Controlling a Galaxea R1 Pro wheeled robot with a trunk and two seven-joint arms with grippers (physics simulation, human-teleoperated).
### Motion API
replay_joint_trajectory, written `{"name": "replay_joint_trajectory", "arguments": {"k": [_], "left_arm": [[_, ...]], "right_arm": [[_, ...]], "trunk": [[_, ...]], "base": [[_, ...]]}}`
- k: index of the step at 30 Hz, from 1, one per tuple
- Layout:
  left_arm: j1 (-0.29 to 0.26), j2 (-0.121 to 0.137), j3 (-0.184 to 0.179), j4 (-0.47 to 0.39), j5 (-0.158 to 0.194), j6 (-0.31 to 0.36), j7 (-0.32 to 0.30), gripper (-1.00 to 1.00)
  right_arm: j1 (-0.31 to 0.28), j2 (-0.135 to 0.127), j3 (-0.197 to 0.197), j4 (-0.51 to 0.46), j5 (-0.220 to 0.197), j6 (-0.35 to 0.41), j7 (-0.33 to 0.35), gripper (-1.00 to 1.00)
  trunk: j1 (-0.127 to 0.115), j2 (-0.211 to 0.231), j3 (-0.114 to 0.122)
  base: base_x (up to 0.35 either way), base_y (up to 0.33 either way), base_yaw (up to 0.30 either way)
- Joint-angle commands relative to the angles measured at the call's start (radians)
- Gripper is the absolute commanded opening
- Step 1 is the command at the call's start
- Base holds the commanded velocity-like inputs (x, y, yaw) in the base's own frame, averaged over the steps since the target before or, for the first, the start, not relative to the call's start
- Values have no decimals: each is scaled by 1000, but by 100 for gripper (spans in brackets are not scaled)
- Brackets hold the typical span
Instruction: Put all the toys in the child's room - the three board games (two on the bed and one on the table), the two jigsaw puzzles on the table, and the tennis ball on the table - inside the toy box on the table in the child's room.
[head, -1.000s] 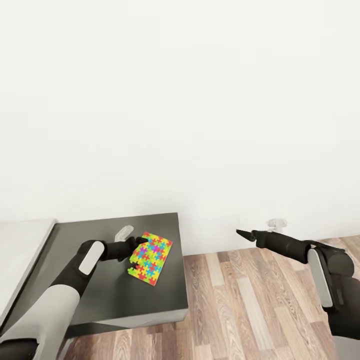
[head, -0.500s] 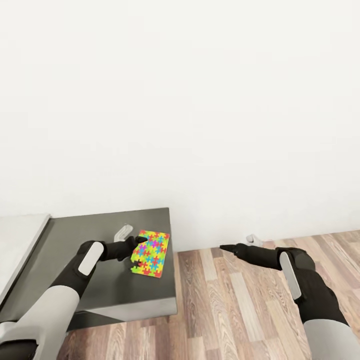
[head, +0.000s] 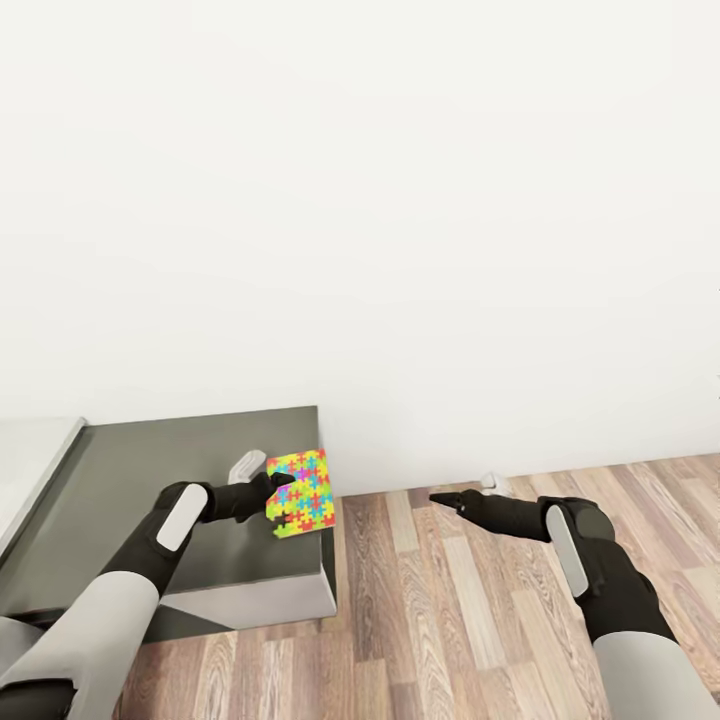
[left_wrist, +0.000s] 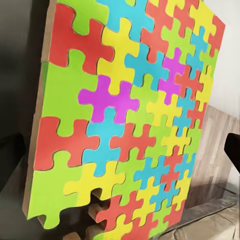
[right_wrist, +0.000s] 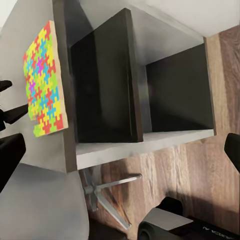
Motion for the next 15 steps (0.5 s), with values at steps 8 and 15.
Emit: {"name": "replay_joint_trajectory", "arguments": {"k": [8, 15], "left_arm": [[1, 4, 9, 17, -17, 9, -7, 100], [114, 19, 26, -283, -9, 82, 38, 100]], "right_arm": [[-277, 0, 12, 541, 5, -152, -2, 100], [-391, 42, 13, 776, 6, -236, -2, 100]], "trunk": [[0, -1, -1], [0, -1, -1]], "base": [[-8, -14, 0], [-1, -1, 0]]}}
